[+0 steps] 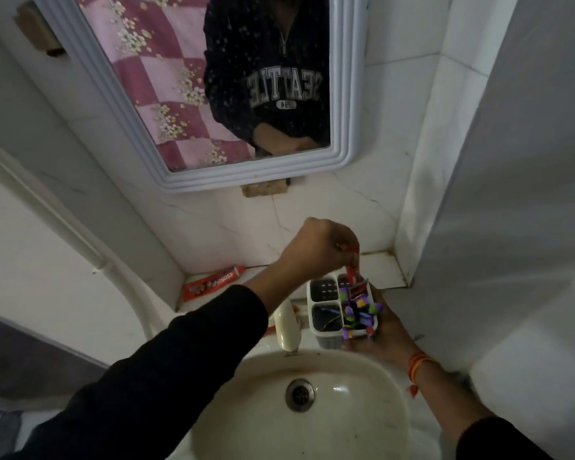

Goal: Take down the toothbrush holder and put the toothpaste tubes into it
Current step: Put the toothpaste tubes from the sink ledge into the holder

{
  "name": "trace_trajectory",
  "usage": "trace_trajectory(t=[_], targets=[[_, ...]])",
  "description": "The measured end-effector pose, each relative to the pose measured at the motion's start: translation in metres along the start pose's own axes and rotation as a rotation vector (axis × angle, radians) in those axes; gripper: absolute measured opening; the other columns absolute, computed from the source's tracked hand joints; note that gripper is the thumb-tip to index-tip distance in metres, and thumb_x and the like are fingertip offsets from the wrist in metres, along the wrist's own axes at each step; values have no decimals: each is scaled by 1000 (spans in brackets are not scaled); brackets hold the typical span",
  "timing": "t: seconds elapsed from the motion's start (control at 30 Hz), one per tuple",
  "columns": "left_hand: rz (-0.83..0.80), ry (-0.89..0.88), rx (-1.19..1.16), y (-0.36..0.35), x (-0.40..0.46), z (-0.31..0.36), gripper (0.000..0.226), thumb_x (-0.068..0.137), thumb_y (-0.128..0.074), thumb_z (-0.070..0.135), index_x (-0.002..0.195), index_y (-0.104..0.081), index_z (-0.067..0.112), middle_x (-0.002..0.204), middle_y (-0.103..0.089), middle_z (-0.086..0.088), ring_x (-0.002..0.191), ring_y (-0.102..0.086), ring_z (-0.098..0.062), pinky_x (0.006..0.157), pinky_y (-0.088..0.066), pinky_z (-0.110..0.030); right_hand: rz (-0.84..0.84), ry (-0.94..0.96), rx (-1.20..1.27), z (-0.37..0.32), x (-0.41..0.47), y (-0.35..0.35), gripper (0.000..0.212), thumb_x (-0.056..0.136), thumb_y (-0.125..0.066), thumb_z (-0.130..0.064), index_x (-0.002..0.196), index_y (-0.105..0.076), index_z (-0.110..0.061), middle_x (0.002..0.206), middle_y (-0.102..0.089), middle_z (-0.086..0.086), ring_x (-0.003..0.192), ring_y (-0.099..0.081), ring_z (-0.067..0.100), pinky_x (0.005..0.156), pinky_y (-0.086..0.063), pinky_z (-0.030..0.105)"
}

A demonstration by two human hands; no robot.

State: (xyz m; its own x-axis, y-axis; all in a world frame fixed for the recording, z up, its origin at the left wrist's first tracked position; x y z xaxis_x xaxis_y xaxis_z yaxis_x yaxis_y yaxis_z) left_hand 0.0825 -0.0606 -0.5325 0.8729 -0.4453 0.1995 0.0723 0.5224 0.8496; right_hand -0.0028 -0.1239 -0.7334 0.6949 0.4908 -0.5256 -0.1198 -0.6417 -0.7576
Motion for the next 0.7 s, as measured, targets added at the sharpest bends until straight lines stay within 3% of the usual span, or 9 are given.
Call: trace_trajectory(t=[0.07, 0.17, 0.27, 0.37, 0.5, 0.7], targets=[[-98, 38, 16, -22, -4, -7, 18, 79, -83, 21, 96, -83, 15, 89, -81, 2, 77, -75, -6, 81, -61, -24, 3, -10, -4, 1, 3, 4, 60, 84, -61, -51, 132, -53, -16, 114, -52, 13, 114, -42, 33, 99, -36, 51], [-170, 63, -1, -25, -9, -18, 20, 83, -81, 27, 98, -83, 14, 92, -82, 1, 83, -77, -9, 85, -60, -26, -84, 0, 8, 1, 4, -2, 41, 78, -67, -45, 102, -67, -11, 87, -67, 9, 88, -59, 27, 77, -51, 45], [-81, 162, -25, 5, -15, -51, 17, 86, -78, 23, 100, -82, 14, 91, -82, 0, 81, -76, -8, 83, -58, -18, -205, 18, 42, 0, 4, -11, 32, 61, -83, -32, 83, -74, -11, 72, -71, 7, 70, -66, 23, 67, -55, 40], [-16, 392, 51, 28, -32, -123, 20, 86, -76, 20, 104, -81, 11, 97, -81, -5, 90, -76, -15, 90, -57, -24, -238, 0, 61, 2, 9, -8, 42, 61, -84, -29, 95, -73, -8, 78, -71, 11, 73, -66, 27, 70, -55, 43], [-157, 666, 194, 19, -71, -214, 29, 83, -74, 16, 112, -78, 11, 116, -74, -7, 109, -68, -24, 92, -53, -25, -273, -27, 141, 5, 15, -6, 56, 52, -91, -25, 100, -72, -2, 83, -73, 15, 72, -71, 29, 67, -57, 49], [-237, 800, 365, 2, -107, -281, 36, 79, -65, 8, 115, -69, 7, 121, -67, -17, 110, -67, -34, 83, -56, -33, -267, 7, 113, 1, 18, -8, 69, 38, -94, -23, 100, -74, -1, 91, -74, 21, 76, -71, 33, 71, -55, 53]])
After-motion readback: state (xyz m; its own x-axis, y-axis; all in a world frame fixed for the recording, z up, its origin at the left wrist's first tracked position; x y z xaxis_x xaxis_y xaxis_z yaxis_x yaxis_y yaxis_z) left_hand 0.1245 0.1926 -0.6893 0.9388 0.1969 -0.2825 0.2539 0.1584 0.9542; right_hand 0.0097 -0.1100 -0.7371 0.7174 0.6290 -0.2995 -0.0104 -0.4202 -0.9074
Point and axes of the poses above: each hand's wrist, its own x-axis towards the middle knuckle, its own y-axis out of the back of the hand, z = x × y, the point moved 10 cm from there along x, towards the middle knuckle
